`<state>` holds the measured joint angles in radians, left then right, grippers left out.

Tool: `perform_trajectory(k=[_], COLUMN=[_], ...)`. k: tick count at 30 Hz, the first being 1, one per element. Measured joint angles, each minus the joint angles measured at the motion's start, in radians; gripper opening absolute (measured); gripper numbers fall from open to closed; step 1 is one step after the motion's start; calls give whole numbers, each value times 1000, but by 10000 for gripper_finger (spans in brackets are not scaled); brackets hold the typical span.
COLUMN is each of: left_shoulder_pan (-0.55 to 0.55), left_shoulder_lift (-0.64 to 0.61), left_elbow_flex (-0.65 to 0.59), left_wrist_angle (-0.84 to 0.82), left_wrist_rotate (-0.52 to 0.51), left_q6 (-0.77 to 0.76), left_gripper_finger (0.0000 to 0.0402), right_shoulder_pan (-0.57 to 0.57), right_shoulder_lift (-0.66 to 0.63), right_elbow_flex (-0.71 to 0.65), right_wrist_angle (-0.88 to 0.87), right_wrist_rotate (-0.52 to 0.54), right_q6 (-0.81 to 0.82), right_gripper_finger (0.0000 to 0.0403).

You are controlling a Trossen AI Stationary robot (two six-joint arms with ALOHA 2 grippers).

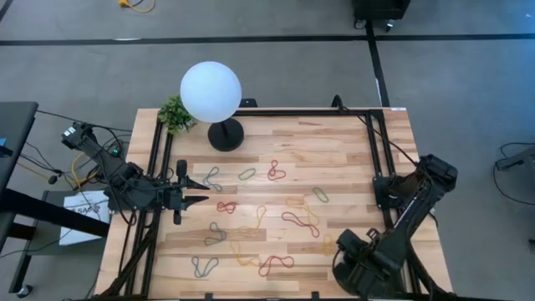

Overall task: Pick and place items into bin
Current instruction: Put the blue rubber band into the black bin

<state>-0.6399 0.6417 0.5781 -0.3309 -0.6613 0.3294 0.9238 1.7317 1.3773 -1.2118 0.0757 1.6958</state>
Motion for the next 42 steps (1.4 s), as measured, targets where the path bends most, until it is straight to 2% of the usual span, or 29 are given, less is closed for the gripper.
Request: perform_trajectory(k=[7, 15, 21, 24, 28, 31, 34, 39, 42], left_shoulder_pan=[0, 0, 0, 0, 0, -1, 0, 0, 0], left_shoulder_lift=[0, 0, 0, 0, 0, 0, 0, 0, 0], left_elbow_flex=[0, 0, 0, 0, 0, 0, 0, 2, 2], left_wrist_angle=[0, 0, 2, 9, 8, 9, 18, 77, 83], left_wrist_rotate=[0, 29, 183, 270, 364, 380, 292, -76, -219], left_q6=[0, -26, -132, -162, -283, -346, -357, -352, -307], left_gripper_finger=[119, 119, 119, 119, 119, 119, 119, 119, 119], right_shoulder_pan=[-40, -146, -228, -274, -347, -391, -432, -484, -501], right_shoulder_lift=[0, 0, 0, 0, 0, 0, 0, 0, -14], right_elbow_flex=[0, 0, 40, 66, 76, 76, 76, 76, 75], right_wrist_angle=[15, 150, 177, 175, 190, 221, 223, 219, 223], right_wrist_rotate=[-28, -31, -29, 27, 32, 99, 140, 218, 245], right_q6=[-47, -73, -358, -558, -860, -906, -942, -989, -990], right_gripper_finger=[58, 54, 54, 54, 54, 54, 54, 54, 54])
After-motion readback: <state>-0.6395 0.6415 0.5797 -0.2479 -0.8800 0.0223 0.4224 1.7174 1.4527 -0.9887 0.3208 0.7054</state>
